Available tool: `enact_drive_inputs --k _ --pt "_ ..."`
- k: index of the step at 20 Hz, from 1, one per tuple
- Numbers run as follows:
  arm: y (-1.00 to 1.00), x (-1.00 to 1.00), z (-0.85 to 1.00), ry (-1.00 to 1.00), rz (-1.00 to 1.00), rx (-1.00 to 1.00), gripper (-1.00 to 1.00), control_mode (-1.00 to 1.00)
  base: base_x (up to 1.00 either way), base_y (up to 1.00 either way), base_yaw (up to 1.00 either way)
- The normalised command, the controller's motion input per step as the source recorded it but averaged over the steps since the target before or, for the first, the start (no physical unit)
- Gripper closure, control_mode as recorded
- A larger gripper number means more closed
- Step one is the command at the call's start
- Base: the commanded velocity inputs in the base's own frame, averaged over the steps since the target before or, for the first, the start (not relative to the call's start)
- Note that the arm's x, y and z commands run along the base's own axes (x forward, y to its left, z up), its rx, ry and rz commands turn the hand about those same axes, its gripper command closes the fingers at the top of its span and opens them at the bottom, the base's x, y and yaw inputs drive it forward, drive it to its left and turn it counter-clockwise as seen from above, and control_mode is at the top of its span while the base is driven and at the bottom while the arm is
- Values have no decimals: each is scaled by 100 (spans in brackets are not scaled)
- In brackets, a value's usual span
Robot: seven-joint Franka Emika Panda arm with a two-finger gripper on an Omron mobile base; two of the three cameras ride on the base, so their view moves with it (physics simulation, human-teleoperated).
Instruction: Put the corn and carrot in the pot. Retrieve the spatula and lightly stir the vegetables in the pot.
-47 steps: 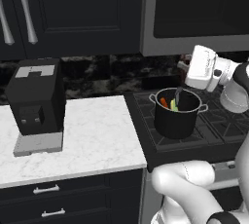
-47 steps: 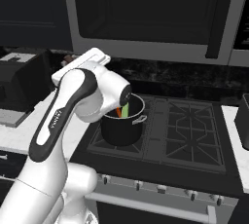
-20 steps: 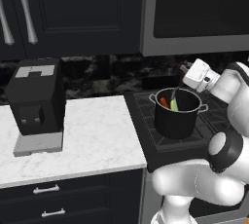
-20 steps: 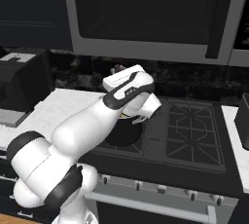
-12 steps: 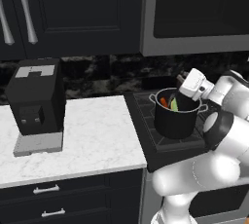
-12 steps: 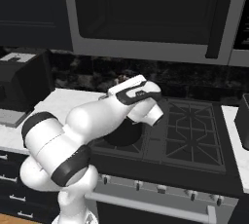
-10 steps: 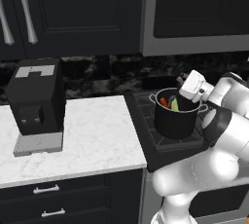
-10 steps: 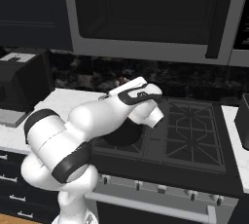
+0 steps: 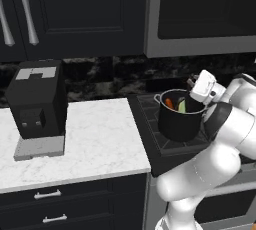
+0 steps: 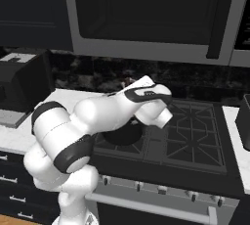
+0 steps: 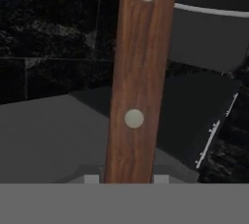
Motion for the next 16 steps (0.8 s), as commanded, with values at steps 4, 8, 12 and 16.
enact_drive_inputs --k 4,8,12,16 --pt "13 -32 19 0 0 0 100 -100 0 0 0" --pt "34 -23 32 0 0 0 100 -100 0 0 0" --pt "35 -4 42 1 0 2 100 -100 0 0 0" --pt "19 0 24 3 0 12 100 -100 0 0 0"
